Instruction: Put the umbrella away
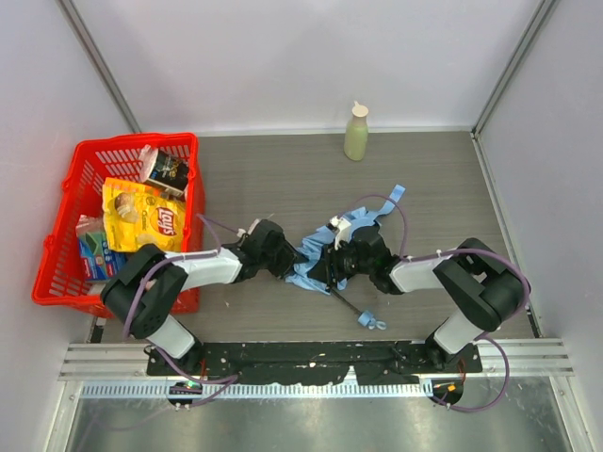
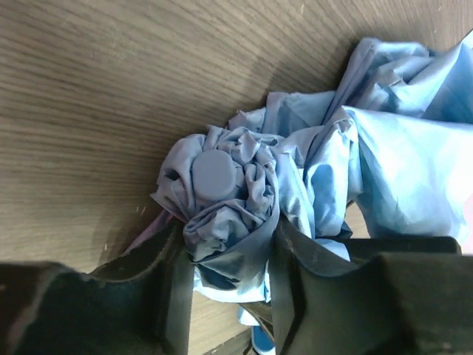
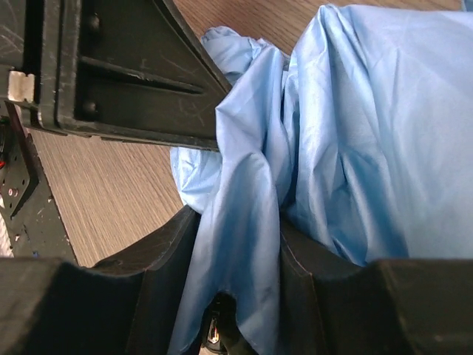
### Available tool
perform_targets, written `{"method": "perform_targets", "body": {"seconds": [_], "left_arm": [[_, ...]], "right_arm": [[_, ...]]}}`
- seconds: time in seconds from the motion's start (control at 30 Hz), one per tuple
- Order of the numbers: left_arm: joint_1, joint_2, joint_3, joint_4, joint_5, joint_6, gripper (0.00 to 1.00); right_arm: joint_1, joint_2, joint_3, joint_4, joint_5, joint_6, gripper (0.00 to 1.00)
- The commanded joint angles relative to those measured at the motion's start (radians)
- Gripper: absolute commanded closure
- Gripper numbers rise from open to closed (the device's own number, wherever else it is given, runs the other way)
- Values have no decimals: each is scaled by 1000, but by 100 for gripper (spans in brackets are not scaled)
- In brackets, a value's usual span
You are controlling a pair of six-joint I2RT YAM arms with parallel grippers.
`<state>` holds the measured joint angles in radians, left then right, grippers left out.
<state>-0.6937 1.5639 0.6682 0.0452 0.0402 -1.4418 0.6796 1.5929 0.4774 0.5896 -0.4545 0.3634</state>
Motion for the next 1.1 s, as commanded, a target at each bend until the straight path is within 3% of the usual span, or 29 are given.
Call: {"method": "perform_targets", "body": {"seconds": [0.0, 0.03, 0.07, 0.17, 0.3, 0.4, 0.47, 0.63, 0.83, 1.07], "left_arm": [[5, 71, -28, -25, -128, 78, 70], [5, 79, -32, -25, -120, 80, 86], [5, 84, -38, -25, -112, 81, 94], [5, 96, -50, -22, -92, 83, 100], [5, 78, -61, -44, -79, 74, 100], [5, 38, -50, -114, -77, 40, 100], [3, 18, -29, -166, -71, 32, 100], [5, 12, 25, -291, -45, -8, 100], [5, 15, 33, -321, 0, -38, 100], [5, -2, 56, -395, 6, -58, 100]], "right_arm": [[26, 38, -16, -139, -4, -35, 99], [32, 33, -14, -149, 10, -38, 99], [37, 29, -13, -155, 19, -38, 99], [54, -3, 12, -242, 86, -31, 99], [147, -88, 142, -514, 333, -34, 66], [247, -161, 222, -736, 567, -26, 51], [303, -206, 260, -806, 673, -35, 22], [483, -263, 296, -789, 911, -156, 21], [535, -127, 306, -616, 959, -291, 20], [546, 84, 360, -596, 1040, -345, 20]]}}
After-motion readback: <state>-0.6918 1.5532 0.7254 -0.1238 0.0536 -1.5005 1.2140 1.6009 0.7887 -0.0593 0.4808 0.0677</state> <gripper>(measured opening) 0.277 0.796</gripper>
